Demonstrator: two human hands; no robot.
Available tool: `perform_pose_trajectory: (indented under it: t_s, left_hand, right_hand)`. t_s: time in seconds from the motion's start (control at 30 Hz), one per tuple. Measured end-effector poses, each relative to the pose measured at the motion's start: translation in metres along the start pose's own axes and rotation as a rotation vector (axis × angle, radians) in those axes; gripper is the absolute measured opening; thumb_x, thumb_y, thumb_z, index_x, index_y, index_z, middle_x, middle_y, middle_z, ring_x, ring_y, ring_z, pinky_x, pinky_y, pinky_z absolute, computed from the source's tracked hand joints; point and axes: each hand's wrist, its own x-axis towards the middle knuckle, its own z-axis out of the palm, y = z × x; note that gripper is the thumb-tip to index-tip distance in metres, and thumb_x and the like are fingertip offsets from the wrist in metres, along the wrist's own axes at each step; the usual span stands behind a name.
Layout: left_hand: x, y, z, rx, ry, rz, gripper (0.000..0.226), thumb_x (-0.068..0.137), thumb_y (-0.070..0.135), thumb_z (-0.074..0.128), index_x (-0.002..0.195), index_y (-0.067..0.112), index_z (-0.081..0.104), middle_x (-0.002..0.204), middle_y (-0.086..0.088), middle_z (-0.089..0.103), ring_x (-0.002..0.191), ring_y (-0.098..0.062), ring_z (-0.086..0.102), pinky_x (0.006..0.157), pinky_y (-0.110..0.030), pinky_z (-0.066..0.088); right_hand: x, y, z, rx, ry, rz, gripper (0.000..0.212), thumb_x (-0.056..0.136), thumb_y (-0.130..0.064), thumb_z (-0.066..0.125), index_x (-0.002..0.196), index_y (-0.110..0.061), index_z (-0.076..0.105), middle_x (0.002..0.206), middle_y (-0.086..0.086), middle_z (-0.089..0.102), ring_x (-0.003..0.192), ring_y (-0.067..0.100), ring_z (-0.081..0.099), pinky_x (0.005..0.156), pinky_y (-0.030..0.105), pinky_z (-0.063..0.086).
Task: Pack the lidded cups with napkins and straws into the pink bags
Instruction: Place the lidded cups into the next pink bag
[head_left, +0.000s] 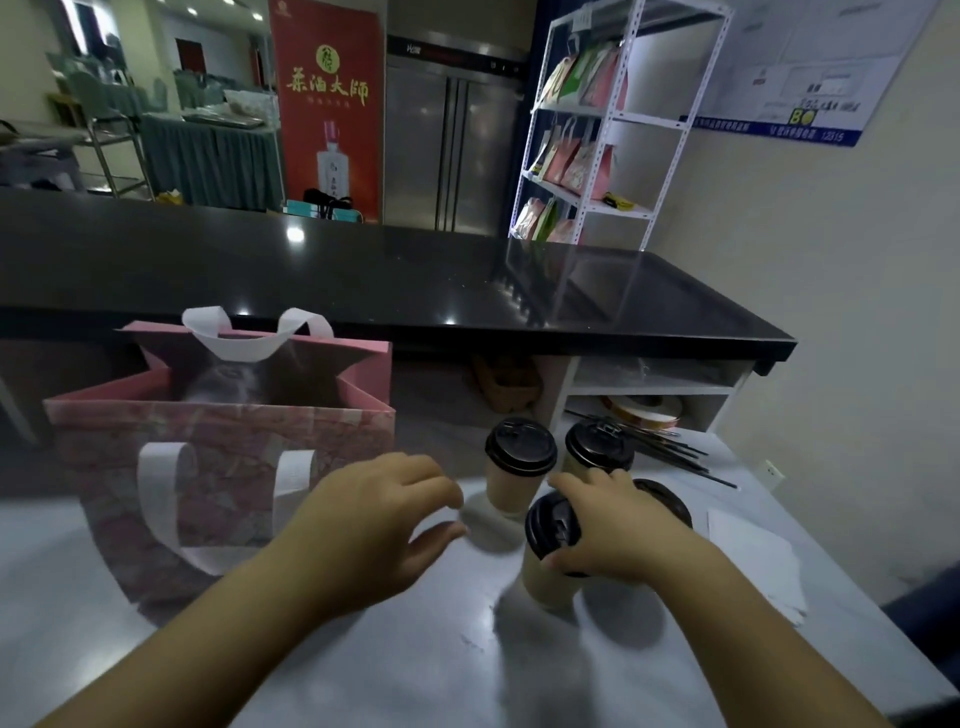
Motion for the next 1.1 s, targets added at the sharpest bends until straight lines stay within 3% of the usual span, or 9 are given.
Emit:
perform_pose_trajectory:
  t_s: [0.13,0.33,0.57,0.7,0.8,1.0,1.1]
  left_hand:
    - [0.000,0.005,0.007,0.012,-0.059,-0.017,0.018,0.077,0.032,0.072,0.089,0.019,0.070,0.085,0.003,0.069,0.073,-0.015,0.064,0.057,-0.031,0.055]
    - [0.004,0.004,-0.013,0.051,-0.066,0.001,0.015,0.075,0.031,0.074,0.084,0.019,0.071,0.081,0.004,0.068,0.068,-0.014,0.064,0.053,-0.025,0.053]
    - [0.007,-0.027,-0.067,0.124,-0.024,0.020,0.029,0.083,0.038,0.049,0.086,0.018,0.070,0.083,0.004,0.067,0.068,-0.011,0.063,0.051,-0.030,0.054]
    - [-0.001,-0.059,-0.103,0.219,-0.023,-0.050,0.017,0.079,0.031,0.060,0.089,0.019,0.068,0.086,0.003,0.067,0.067,-0.009,0.061,0.052,-0.028,0.054]
    - [-0.012,-0.090,-0.123,0.258,-0.047,-0.182,0.022,0.071,0.023,0.071,0.093,0.023,0.067,0.089,0.006,0.063,0.070,-0.007,0.058,0.058,-0.030,0.054]
    - [-0.031,-0.151,-0.140,0.281,-0.121,-0.386,0.025,0.079,0.036,0.065,0.103,0.040,0.060,0.095,0.024,0.055,0.088,0.003,0.046,0.077,-0.020,0.042]
    - [-0.038,-0.168,-0.139,0.249,-0.224,-0.435,0.031,0.083,0.038,0.059,0.112,0.046,0.053,0.110,0.026,0.053,0.105,0.000,0.040,0.088,-0.024,0.040]
  right_hand:
    - [0.003,0.003,0.010,-0.037,0.007,-0.031,0.061,0.074,-0.049,0.065,0.126,-0.026,0.040,0.119,0.006,0.044,0.110,0.030,0.040,0.084,0.039,0.044]
    - [0.002,0.003,-0.002,0.102,0.098,-0.090,0.063,0.065,-0.055,0.065,0.119,-0.033,0.042,0.108,0.001,0.039,0.099,0.025,0.040,0.081,0.038,0.046]
    - [-0.006,-0.025,-0.080,0.253,0.477,-0.237,0.065,0.064,-0.058,0.067,0.122,-0.041,0.041,0.107,-0.008,0.036,0.100,0.015,0.042,0.082,0.033,0.047]
    - [-0.008,-0.056,-0.126,0.299,0.683,-0.319,0.066,0.064,-0.058,0.067,0.122,-0.035,0.046,0.107,-0.004,0.040,0.099,0.018,0.044,0.082,0.033,0.047]
    - [-0.007,-0.083,-0.152,0.402,0.787,-0.405,0.067,0.062,-0.060,0.064,0.122,-0.033,0.047,0.110,-0.003,0.042,0.100,0.017,0.047,0.082,0.030,0.048]
    - [0.014,-0.147,-0.173,0.549,0.751,-0.582,0.062,0.065,-0.059,0.067,0.120,-0.035,0.049,0.109,-0.005,0.045,0.099,0.012,0.050,0.082,0.028,0.050]
    - [0.032,-0.177,-0.170,0.570,0.664,-0.629,0.063,0.067,-0.059,0.067,0.122,-0.036,0.048,0.111,-0.007,0.044,0.101,0.010,0.049,0.085,0.032,0.050]
